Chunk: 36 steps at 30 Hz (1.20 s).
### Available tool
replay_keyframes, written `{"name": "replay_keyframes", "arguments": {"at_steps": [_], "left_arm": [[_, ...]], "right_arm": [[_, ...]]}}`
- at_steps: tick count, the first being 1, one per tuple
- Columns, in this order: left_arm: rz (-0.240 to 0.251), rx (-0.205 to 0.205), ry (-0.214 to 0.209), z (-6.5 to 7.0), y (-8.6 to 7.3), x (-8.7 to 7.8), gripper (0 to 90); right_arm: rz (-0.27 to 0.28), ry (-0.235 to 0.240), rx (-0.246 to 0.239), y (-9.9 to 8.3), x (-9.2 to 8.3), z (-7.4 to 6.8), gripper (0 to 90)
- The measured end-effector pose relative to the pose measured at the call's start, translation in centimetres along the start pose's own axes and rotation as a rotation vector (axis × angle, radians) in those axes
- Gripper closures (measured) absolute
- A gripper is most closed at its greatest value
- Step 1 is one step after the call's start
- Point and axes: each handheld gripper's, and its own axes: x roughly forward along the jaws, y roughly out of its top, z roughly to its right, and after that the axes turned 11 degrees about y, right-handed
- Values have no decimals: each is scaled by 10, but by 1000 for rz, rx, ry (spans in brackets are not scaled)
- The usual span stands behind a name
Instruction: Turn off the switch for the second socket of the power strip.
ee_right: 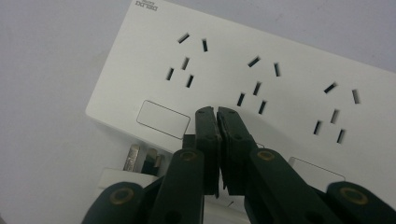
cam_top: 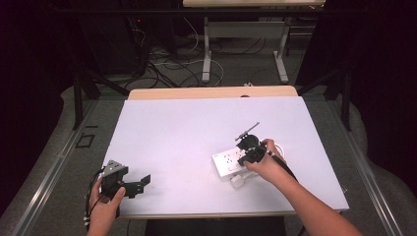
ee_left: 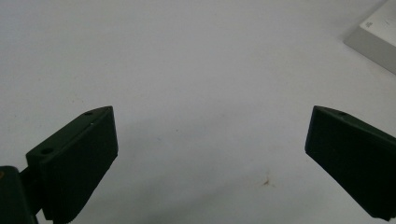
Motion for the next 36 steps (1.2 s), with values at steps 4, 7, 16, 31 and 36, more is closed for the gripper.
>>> {"name": "replay_keyframes", "arguments": {"at_steps": [4, 7, 16, 31, 36], "left_arm": [[0, 1, 2, 0, 0, 0, 25], [0, 1, 1, 0, 0, 0, 25], [1, 3, -2, 0, 0, 0, 26], [1, 2, 1, 0, 0, 0, 27], [1, 2, 1, 1, 0, 1, 28]], "right_arm": [[24, 14, 5, 0, 1, 0, 883], [11, 7, -1, 0, 1, 0, 885], [12, 21, -16, -1, 3, 1, 900], [10, 31, -1, -2, 2, 2, 900], [18, 24, -2, -2, 2, 1, 866]]}}
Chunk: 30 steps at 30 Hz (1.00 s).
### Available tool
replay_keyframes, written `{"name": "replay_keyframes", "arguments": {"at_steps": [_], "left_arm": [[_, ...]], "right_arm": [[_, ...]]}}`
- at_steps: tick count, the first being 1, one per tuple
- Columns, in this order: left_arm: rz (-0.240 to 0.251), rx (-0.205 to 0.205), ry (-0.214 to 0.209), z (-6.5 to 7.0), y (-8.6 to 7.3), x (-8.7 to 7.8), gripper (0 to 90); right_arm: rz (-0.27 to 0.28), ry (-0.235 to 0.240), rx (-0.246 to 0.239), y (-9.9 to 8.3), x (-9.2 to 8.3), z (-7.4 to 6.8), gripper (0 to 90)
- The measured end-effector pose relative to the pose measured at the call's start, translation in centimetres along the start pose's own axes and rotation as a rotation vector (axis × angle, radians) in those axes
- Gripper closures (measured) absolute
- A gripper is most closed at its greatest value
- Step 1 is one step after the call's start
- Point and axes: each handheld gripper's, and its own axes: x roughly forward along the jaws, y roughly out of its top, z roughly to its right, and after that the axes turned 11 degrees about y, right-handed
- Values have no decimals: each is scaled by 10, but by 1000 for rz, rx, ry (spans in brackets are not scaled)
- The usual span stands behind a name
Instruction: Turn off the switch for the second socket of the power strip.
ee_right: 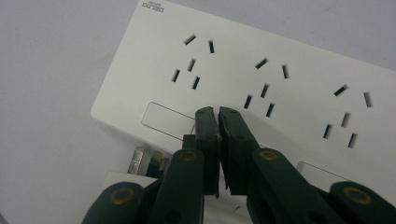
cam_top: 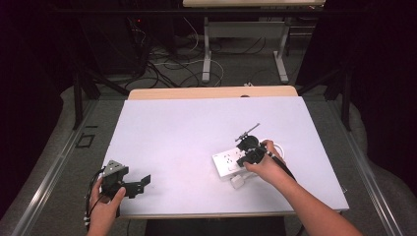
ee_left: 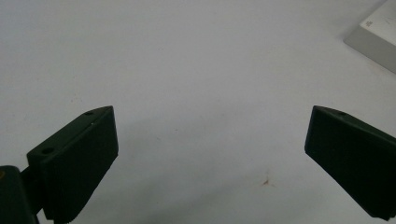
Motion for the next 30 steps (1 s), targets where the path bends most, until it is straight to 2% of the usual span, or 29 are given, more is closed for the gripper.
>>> {"name": "replay_keyframes", "arguments": {"at_steps": [1, 5, 10, 12, 14, 16, 17, 18, 19, 21, 22, 25, 27, 30], "left_arm": [[0, 0, 0, 0, 0, 0, 28], [-3, 0, 1, 0, 0, 0, 28], [-3, -1, 0, 1, 0, 0, 28], [-3, -2, 0, 0, 0, 0, 28], [-4, -1, 1, 0, 0, 0, 28], [-4, -2, 0, 0, 0, 0, 28], [-4, -2, 0, 0, 0, 0, 28], [-3, -2, 0, 0, 0, 0, 28], [-3, -1, 0, 0, 0, 0, 28], [-5, -1, -3, 0, 0, 0, 28], [-5, -1, -2, 0, 0, 0, 28], [-2, 0, -1, 0, 0, 0, 28], [-2, 0, 0, 0, 0, 0, 28], [-1, -1, -1, 0, 0, 0, 28]], "right_arm": [[18, 4, 0, 0, 1, 0, 863], [19, 3, -2, 0, 1, 0, 851], [-15, -1, 7, 1, -3, 0, 809], [18, 4, 2, 0, -1, 0, 802], [22, 7, -5, 0, -1, 0, 796], [-15, 3, 2, 2, -5, -1, 787], [2, 8, 9, 2, -5, -1, 784], [-52, -1, 6, 4, -9, -1, 779], [-52, -1, 6, 4, -9, -1, 779], [-20, -1, 22, 4, -8, -3, 765], [-1, 3, 8, 4, -6, -3, 759], [22, 9, 3, 4, -6, -3, 743], [11, 5, -1, 5, -8, -4, 725], [55, 6, -12, 4, -6, -3, 706]]}}
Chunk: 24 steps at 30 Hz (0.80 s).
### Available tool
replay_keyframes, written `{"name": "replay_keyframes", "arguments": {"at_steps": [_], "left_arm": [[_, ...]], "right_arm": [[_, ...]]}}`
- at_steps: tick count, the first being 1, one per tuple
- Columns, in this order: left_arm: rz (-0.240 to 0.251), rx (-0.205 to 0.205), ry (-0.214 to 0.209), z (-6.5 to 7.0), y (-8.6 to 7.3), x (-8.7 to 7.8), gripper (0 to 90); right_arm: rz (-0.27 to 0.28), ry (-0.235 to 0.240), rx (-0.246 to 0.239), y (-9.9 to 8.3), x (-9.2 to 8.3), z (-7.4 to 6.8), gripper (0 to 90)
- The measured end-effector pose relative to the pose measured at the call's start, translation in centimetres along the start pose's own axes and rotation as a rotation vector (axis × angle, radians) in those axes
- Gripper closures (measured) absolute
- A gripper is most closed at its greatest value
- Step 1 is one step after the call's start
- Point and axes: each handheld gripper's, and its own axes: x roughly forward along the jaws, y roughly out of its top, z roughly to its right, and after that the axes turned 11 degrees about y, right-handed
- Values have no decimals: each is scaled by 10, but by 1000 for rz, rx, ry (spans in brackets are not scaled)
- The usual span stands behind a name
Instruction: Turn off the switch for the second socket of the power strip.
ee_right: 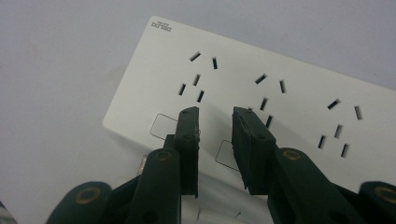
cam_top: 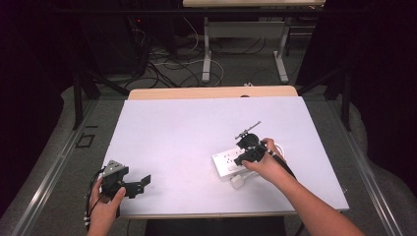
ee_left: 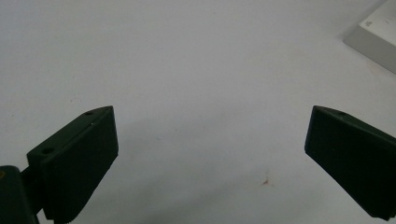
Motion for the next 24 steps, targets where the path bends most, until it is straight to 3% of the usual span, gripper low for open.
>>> {"name": "replay_keyframes", "arguments": {"at_steps": [5, 6, 7, 8, 9, 10, 11, 14, 15, 16, 19, 20, 22, 23, 24], "left_arm": [[-1, 0, 1, 0, 0, 0, 28], [-2, 1, 2, 0, 0, 0, 28], [-2, 0, 2, 0, 0, 0, 28], [-2, 0, 2, 0, 0, 0, 28], [-2, 1, 2, 0, 0, 0, 28], [-2, 1, 2, 0, 0, 0, 28], [-2, 2, -1, 0, 0, 0, 28], [-2, 2, -2, 0, 0, 0, 28], [-2, 5, 2, 0, 0, 0, 28], [-1, 4, 1, 0, 0, 0, 28], [0, 2, 1, 0, 0, 0, 28], [0, 1, 1, 0, 0, 0, 28], [0, 1, 1, 0, 0, 0, 28], [0, 1, 2, 0, 0, 0, 28], [0, 1, 2, 0, 0, 0, 28]], "right_arm": [[9, 3, -6, 1, 0, 0, 668], [-13, 4, -21, 2, -2, 0, 646], [44, 15, -22, 1, 2, 0, 637], [67, 19, -22, 1, 3, 0, 625], [56, 14, -30, 1, 1, 0, 614], [-4, 8, -25, 3, -3, 0, 609], [38, 14, -10, 2, -1, -1, 607], [1, 12, -36, 4, -4, 0, 580], [52, 23, -45, 3, -1, 0, 566], [56, 16, -40, 3, -1, 0, 551], [37, 3, -59, 4, -3, 0, 523], [9, 7, -73, 5, -5, 0, 514], [62, 8, -89, 5, -2, 1, 486], [33, 7, -84, 5, -4, 0, 478], [39, 6, -87, 6, -4, 0, 474]]}}
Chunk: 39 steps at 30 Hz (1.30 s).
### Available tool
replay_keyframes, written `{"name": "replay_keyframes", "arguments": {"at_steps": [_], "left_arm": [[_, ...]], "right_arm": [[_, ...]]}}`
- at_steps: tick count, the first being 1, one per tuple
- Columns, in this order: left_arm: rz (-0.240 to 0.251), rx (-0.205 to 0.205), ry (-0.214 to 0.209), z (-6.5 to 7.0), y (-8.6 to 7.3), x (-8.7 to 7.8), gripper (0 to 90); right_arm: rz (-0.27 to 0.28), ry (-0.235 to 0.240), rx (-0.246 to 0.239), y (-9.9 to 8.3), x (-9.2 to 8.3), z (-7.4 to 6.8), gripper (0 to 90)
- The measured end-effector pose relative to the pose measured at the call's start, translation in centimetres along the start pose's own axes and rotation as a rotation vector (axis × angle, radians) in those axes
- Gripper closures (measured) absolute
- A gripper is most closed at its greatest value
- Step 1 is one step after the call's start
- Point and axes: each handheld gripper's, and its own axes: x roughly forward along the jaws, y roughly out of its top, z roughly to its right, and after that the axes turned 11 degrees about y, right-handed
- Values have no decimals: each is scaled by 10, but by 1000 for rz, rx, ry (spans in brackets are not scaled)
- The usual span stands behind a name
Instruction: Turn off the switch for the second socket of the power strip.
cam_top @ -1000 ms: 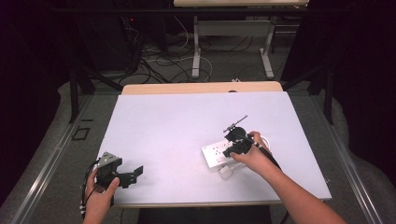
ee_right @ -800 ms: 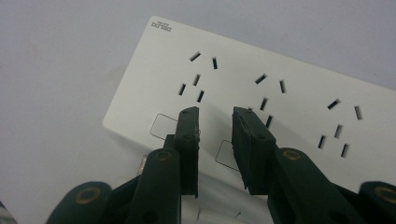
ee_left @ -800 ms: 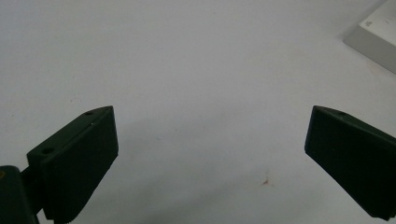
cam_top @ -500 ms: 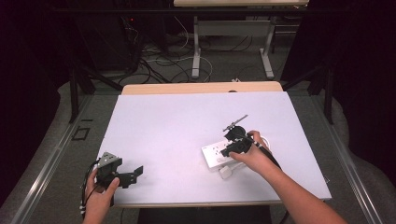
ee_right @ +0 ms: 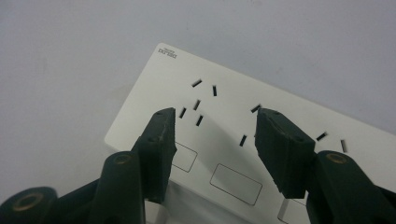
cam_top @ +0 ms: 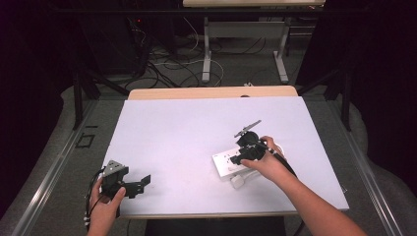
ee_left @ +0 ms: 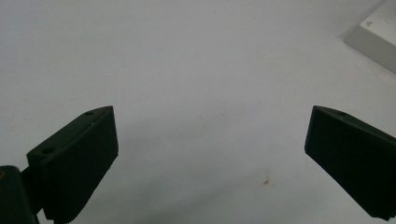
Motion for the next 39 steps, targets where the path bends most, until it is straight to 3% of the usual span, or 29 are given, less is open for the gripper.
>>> {"name": "replay_keyframes", "arguments": {"at_steps": [19, 36, 39], "left_arm": [[0, -1, 1, 0, 0, 0, 28], [1, -2, -2, 1, 0, 0, 28], [1, -2, -1, 0, 0, 0, 28]], "right_arm": [[38, -53, -83, 0, -15, -2, 378], [117, -70, -79, -14, -40, 0, 357], [117, -96, -73, -17, -45, 0, 330]]}}
